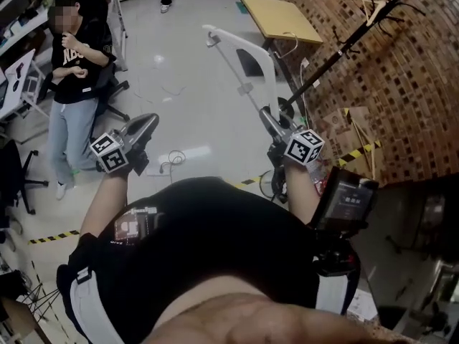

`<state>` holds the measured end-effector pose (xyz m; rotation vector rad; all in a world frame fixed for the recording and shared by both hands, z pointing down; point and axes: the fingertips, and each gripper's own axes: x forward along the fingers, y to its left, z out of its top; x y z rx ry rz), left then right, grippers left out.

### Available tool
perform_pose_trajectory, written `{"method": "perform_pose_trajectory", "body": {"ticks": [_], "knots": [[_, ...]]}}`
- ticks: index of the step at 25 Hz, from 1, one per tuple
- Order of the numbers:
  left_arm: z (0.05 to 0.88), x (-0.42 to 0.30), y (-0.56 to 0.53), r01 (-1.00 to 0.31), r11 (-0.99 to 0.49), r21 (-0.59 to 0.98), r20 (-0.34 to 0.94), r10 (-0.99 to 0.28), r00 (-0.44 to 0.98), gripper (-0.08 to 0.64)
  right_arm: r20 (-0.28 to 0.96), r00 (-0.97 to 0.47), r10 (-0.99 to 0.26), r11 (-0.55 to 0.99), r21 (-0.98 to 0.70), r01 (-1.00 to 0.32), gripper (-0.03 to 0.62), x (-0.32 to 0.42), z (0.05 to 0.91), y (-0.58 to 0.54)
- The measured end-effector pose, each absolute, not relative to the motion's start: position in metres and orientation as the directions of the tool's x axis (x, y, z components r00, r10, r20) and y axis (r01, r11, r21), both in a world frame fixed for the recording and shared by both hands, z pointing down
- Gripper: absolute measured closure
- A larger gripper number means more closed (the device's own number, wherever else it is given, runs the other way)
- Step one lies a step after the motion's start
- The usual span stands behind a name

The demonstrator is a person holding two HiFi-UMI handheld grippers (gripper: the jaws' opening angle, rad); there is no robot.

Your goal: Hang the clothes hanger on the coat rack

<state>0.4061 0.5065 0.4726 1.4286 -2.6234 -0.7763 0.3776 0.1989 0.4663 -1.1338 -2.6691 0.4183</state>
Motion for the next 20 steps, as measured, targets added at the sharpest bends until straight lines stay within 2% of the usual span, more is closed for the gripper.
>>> {"method": "perform_pose_trajectory", "body": {"ticks": [7,11,20], "knots": [[0.471,0.324,0.468,-0.716,0.531,0.454,-0.197,-0.724,-0.661,0.558,0.064,-0.541,0.838,0.53,-0.33,0.781,0.512,0.248,0.464,0.193],[0.465,0.285,0.436,-0.709,0.543,0.45,-0.218,-0.703,-0.677,0.558,0.069,-0.495,0.866,0.491,-0.308,0.815,0.512,0.196,0.454,0.179],[0.483,0.191,0.389,-0.754,0.45,0.477,-0.216,-0.772,-0.598,0.56,0.08,-0.567,0.82,0.561,-0.311,0.767,0.512,0.141,0.458,0.129]]}}
